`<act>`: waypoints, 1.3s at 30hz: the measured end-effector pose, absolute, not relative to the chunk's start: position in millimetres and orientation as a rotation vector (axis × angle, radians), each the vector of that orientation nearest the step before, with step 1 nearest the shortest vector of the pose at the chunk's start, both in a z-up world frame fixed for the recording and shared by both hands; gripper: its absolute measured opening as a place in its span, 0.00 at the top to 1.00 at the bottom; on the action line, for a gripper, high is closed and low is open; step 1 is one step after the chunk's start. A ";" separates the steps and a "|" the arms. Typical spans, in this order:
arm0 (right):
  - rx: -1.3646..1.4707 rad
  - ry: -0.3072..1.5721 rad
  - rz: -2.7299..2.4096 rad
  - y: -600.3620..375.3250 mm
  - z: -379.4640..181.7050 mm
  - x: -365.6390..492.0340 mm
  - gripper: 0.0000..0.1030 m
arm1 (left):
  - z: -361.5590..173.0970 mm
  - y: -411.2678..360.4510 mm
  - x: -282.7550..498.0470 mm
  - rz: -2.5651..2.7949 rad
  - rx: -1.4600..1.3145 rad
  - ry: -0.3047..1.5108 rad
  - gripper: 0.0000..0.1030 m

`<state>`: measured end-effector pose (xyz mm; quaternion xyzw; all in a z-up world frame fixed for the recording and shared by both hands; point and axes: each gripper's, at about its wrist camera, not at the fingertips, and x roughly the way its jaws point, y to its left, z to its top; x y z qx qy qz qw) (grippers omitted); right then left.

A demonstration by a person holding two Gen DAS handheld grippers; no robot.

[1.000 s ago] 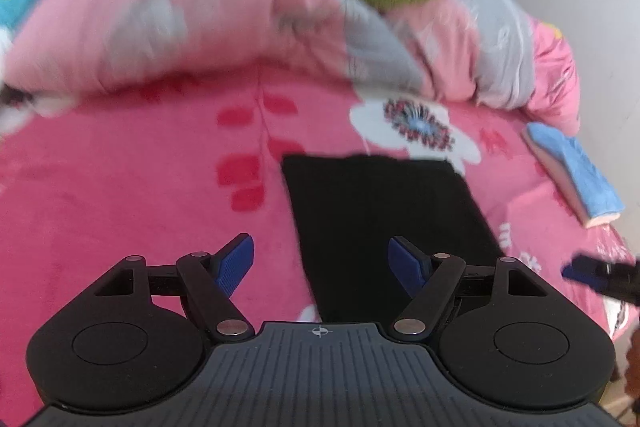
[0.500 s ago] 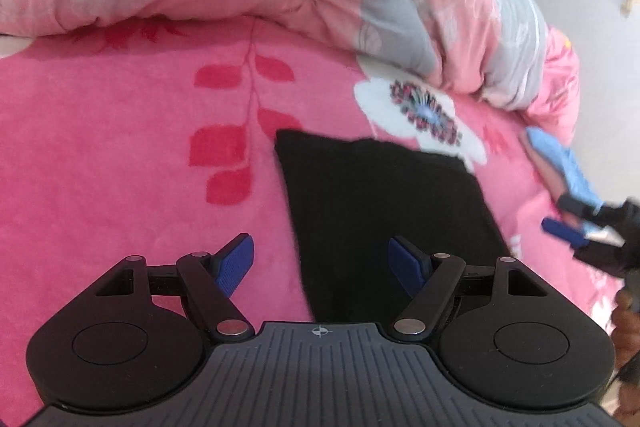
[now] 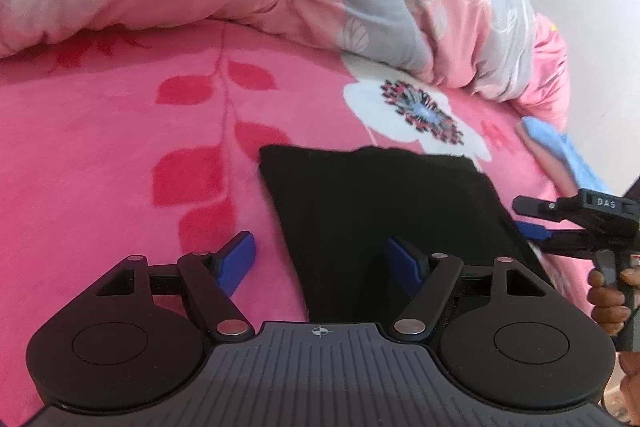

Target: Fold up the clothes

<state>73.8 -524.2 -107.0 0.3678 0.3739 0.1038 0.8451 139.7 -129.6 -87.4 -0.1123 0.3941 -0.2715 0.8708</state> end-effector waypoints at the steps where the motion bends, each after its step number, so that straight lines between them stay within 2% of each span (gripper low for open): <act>1: 0.766 0.798 0.244 -525.0 -107.6 79.2 0.48 | -89.1 -130.2 143.5 -0.578 -0.241 0.815 0.31; 8: 0.759 0.815 0.392 -529.6 -114.9 124.5 0.48 | -95.8 -135.2 163.9 -0.597 -0.296 0.794 0.33; 11: 0.753 0.807 0.425 -529.0 -116.6 129.5 0.48 | -91.7 -130.3 159.3 -0.588 -0.280 0.819 0.42; 15: 0.727 0.812 0.468 -526.0 -116.4 133.4 0.48 | -93.7 -115.4 156.9 -0.614 -0.343 0.846 0.42; 22: 0.678 0.827 0.535 -516.6 -116.4 145.0 0.50 | -97.6 -143.8 174.8 -0.614 -0.319 0.802 0.41; 25: 0.604 0.814 0.498 -504.4 -105.5 140.3 0.59 | -95.4 -150.0 175.1 -0.580 -0.278 0.784 0.54; 27: 0.550 0.803 0.466 -495.5 -97.3 136.3 0.71 | -93.3 -151.1 173.0 -0.543 -0.256 0.780 0.69; 30: 0.469 0.785 0.419 -482.2 -84.9 130.3 0.85 | -88.8 -151.5 170.5 -0.519 -0.262 0.786 0.81; 33: 0.388 0.767 0.372 -468.8 -72.6 124.3 0.89 | -81.5 -154.8 166.3 -0.501 -0.253 0.781 0.88; 39: 0.229 0.718 0.280 -441.6 -46.3 110.0 0.91 | -50.1 -155.1 142.8 -0.502 -0.222 0.672 0.90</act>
